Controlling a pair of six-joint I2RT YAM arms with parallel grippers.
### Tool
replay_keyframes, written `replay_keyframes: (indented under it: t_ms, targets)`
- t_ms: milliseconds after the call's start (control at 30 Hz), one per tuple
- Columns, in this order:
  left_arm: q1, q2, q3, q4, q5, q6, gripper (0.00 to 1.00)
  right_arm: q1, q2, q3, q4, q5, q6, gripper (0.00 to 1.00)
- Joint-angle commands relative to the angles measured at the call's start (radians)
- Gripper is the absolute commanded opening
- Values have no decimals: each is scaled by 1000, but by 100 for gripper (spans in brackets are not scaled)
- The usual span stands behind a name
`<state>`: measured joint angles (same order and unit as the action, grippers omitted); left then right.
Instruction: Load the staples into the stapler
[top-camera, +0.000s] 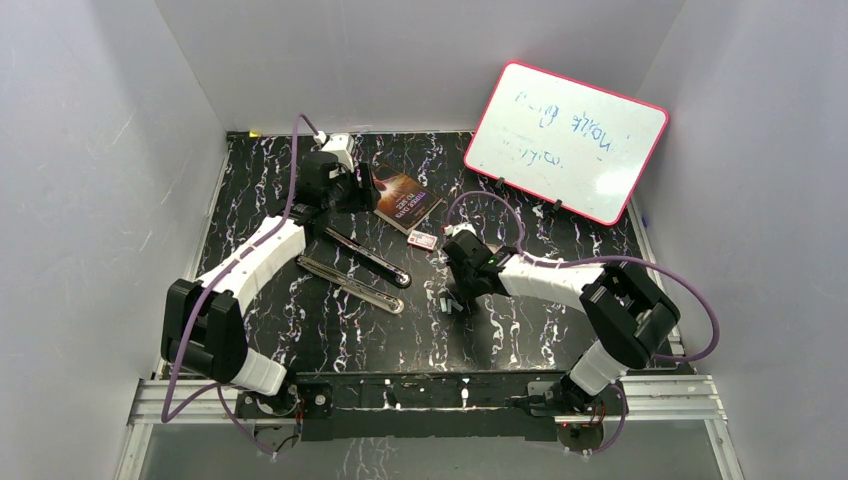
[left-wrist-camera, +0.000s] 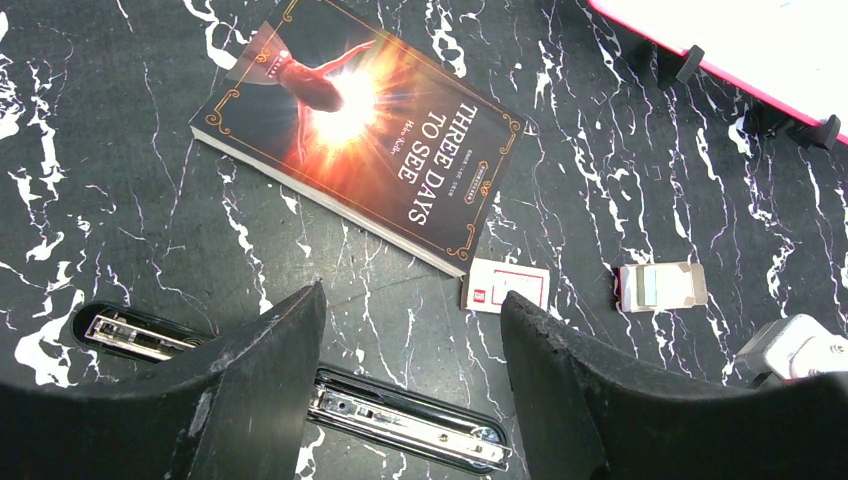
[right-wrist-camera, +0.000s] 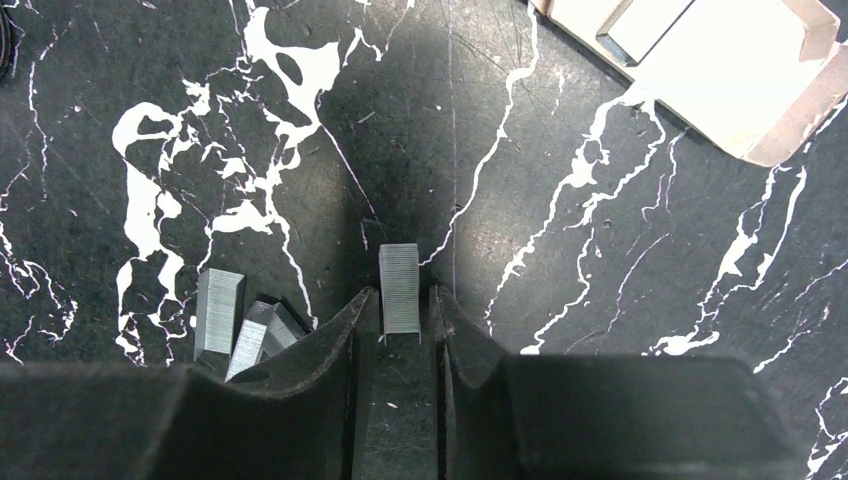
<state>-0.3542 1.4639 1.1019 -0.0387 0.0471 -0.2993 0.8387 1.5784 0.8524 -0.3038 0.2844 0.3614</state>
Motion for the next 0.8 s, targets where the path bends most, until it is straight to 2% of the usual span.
replay_keyframes:
  t_ms: [0,133,200,267,400,567,767]
  targets:
    - [10,-39,-2,5,18,-6,63,-5,19,-21,19,-13,-10,28]
    - [12,-42,-1,13,46,-12,63,-5,-23,-28,21,-2,-1,16]
    - [12,-55,0,23,89,-20,64,-4,-71,-36,39,10,0,6]
    - [13,-78,1,32,157,-33,65,-4,-153,-48,74,35,-1,1]
    - [14,-182,-59,98,252,-88,69,-4,-330,-61,191,14,-46,0]
    - [15,-342,-213,309,374,-196,72,-5,-525,-184,547,-206,-150,0]
    - [15,-511,-443,795,600,-324,63,-4,-622,-359,1063,-468,-210,0]
